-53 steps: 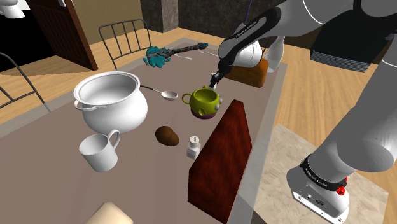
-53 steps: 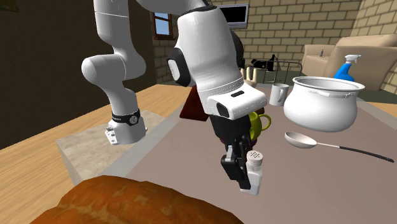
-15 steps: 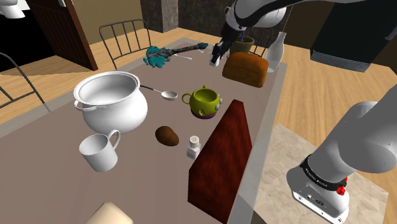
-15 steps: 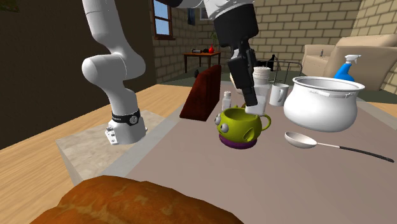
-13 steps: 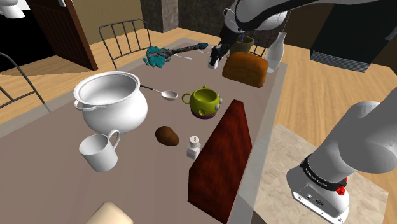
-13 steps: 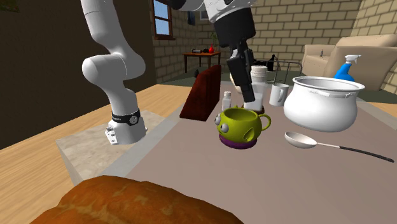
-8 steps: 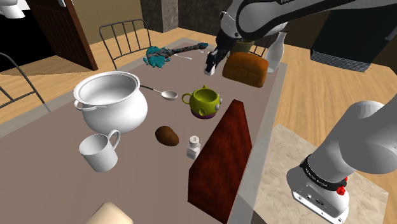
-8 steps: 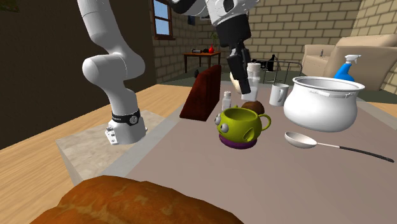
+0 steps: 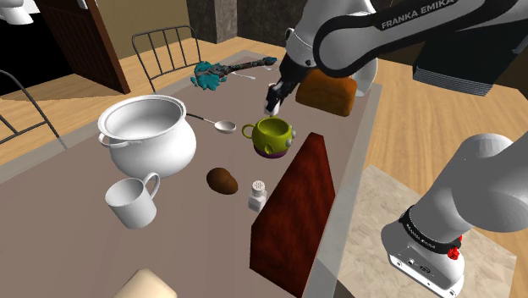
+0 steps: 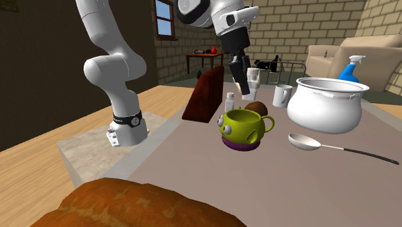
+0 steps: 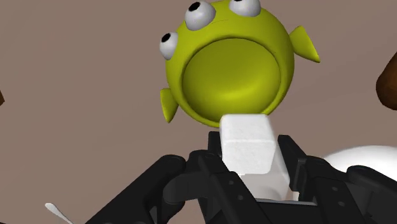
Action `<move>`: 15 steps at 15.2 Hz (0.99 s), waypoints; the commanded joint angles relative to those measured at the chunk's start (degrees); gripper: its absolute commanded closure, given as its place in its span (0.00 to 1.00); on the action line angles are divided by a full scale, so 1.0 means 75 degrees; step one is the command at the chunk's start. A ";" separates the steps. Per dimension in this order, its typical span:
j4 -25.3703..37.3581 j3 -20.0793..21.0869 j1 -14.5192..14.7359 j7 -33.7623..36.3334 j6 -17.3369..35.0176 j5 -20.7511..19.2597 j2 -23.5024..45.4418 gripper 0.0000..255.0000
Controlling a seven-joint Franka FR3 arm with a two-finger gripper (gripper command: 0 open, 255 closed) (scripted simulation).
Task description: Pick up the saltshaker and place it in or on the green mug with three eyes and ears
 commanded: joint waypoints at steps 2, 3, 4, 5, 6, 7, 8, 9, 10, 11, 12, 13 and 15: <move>-0.0191 0.0002 0.0000 -0.0012 0.0340 0.0007 0.0146 1.00; -0.0252 0.0004 0.0001 -0.0014 0.0454 0.0009 0.0199 1.00; -0.0311 0.0006 0.0002 -0.0016 0.0568 0.0011 0.0254 1.00; -0.0368 0.0008 0.0003 -0.0018 0.0682 0.0013 0.0311 1.00; -0.0424 0.0010 0.0004 -0.0020 0.0797 0.0014 0.0370 1.00; -0.0478 0.0012 0.0005 -0.0023 0.0913 0.0016 0.0431 1.00; -0.0519 0.0013 0.0006 -0.0024 0.1001 0.0018 0.0479 1.00; -0.0520 0.0013 0.0006 -0.0024 0.1001 0.0018 0.0478 1.00; -0.0519 0.0013 0.0006 -0.0024 0.1001 0.0018 0.0479 1.00; -0.0519 0.0013 0.0006 -0.0024 0.1001 0.0018 0.0479 1.00; -0.0519 0.0013 0.0006 -0.0024 0.1001 0.0018 0.0479 1.00; -0.0519 0.0013 0.0006 -0.0024 0.1001 0.0018 0.0479 1.00; -0.0519 0.0013 0.0006 -0.0024 0.1001 0.0018 0.0479 1.00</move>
